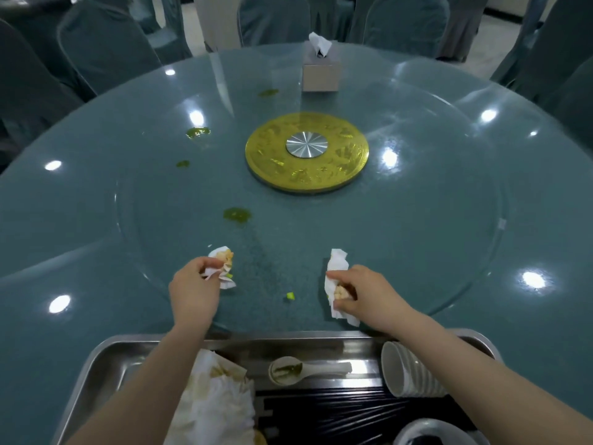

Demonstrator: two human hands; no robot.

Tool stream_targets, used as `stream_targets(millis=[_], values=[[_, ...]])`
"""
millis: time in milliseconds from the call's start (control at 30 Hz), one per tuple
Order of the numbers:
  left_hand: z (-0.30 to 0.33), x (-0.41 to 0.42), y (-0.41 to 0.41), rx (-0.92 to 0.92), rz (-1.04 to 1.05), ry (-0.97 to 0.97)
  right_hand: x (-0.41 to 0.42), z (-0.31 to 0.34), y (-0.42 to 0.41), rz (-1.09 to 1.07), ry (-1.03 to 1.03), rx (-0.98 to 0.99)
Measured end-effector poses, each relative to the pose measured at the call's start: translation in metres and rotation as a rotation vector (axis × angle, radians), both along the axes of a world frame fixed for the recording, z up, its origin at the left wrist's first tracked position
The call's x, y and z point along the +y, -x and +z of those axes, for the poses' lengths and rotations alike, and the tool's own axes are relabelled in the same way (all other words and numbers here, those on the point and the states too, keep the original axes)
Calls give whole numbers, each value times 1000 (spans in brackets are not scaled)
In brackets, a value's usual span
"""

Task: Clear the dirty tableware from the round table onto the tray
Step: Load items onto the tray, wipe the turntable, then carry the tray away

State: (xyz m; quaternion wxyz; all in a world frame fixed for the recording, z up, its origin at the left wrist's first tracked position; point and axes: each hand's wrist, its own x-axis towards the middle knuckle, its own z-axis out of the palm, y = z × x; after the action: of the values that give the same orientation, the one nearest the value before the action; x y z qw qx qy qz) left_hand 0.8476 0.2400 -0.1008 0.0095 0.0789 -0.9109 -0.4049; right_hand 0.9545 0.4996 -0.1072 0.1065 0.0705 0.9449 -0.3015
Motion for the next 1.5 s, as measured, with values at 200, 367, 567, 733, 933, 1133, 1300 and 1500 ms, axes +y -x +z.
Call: stream_targets(millis=[200, 367, 567, 733, 933, 1133, 1300, 1500], values=[[-4, -12, 31, 32, 110, 22, -16, -5, 9, 59, -31, 44], [-9, -7, 53, 52, 60, 43, -12, -1, 11, 38, -100, 65], [-18, -3, 60, 18, -111, 173, -16, 5, 17, -55, -20, 106], [-12, -4, 64, 17, -205, 234, -49, 3, 26, 32, 97, 157], [-7, -10, 63, -82, -230, 290, -72, -7, 29, 173, -57, 114], [-2, -16, 45, -150, -249, 185, -74, -3, 31, 136, -169, 104], [4, -16, 28, -163, -233, -43, -66, -4, 28, 18, -102, 71], [5, 0, 5, -159, -375, 12, -46, 10, 12, -116, 42, 134]])
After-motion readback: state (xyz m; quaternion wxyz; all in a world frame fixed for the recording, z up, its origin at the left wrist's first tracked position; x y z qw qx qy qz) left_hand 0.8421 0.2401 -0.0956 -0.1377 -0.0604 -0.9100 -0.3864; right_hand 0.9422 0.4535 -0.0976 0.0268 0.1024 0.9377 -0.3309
